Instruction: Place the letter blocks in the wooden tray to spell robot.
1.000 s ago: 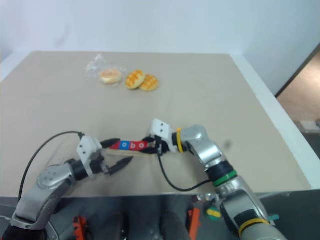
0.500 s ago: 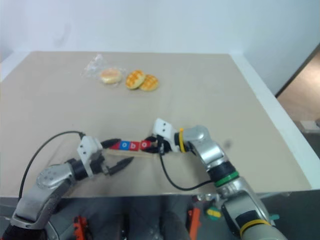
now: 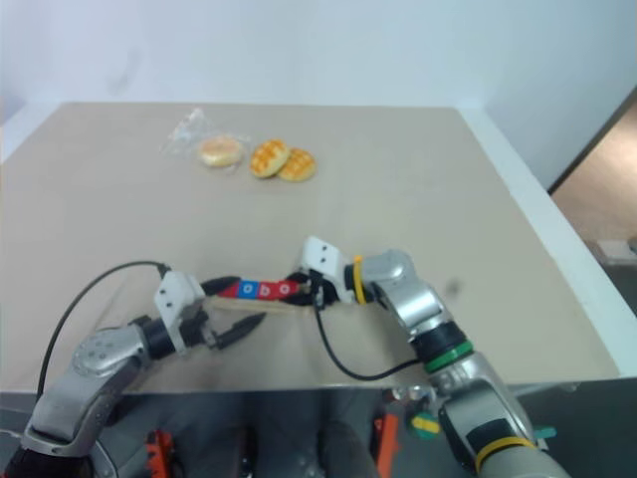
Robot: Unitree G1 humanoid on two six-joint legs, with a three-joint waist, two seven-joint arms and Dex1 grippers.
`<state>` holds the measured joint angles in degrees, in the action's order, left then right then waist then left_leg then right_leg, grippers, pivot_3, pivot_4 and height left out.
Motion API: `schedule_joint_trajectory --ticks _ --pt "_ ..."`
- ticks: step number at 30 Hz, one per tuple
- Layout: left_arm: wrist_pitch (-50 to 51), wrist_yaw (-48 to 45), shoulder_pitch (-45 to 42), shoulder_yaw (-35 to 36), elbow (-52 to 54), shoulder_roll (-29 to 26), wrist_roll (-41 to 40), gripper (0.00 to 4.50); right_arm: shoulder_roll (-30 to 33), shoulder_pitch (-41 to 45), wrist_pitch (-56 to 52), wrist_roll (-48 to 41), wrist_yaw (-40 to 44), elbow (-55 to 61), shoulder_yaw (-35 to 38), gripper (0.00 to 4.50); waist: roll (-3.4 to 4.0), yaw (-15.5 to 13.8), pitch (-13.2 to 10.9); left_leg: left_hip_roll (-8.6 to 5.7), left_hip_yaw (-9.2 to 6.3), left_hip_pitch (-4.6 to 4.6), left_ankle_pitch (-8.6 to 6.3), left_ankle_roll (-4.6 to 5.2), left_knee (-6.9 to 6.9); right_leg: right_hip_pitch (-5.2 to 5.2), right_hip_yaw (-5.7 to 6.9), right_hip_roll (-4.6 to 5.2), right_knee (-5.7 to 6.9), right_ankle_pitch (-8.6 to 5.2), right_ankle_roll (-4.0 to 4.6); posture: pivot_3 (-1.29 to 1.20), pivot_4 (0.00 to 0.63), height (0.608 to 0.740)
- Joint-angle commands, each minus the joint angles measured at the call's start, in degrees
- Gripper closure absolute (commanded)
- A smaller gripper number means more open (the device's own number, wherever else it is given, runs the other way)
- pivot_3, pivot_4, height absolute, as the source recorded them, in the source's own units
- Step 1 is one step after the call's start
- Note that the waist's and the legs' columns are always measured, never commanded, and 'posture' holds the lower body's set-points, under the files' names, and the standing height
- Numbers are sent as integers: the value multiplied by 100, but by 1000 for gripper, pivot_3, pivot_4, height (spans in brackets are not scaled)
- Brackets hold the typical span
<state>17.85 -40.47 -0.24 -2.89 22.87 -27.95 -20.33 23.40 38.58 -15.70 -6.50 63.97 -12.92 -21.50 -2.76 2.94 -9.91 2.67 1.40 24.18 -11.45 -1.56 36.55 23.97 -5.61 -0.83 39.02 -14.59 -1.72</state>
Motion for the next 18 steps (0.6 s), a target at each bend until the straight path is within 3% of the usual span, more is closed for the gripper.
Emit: schedule_joint_trajectory --ticks 1,18 --pt "-109 11 -26 10 158 29 -14 0 -35 121 -21 -25 181 -65 11 2794 0 0 0 0 0 0 0 0 0 0 0 0 0 0 0 0 150 740" --pt "-146 -54 -37 -53 101 2 51 0 -93 230 -73 -85 258 -29 113 2794 0 0 0 0 0 0 0 0 0 0 0 -1 0 0 0 0 150 740"
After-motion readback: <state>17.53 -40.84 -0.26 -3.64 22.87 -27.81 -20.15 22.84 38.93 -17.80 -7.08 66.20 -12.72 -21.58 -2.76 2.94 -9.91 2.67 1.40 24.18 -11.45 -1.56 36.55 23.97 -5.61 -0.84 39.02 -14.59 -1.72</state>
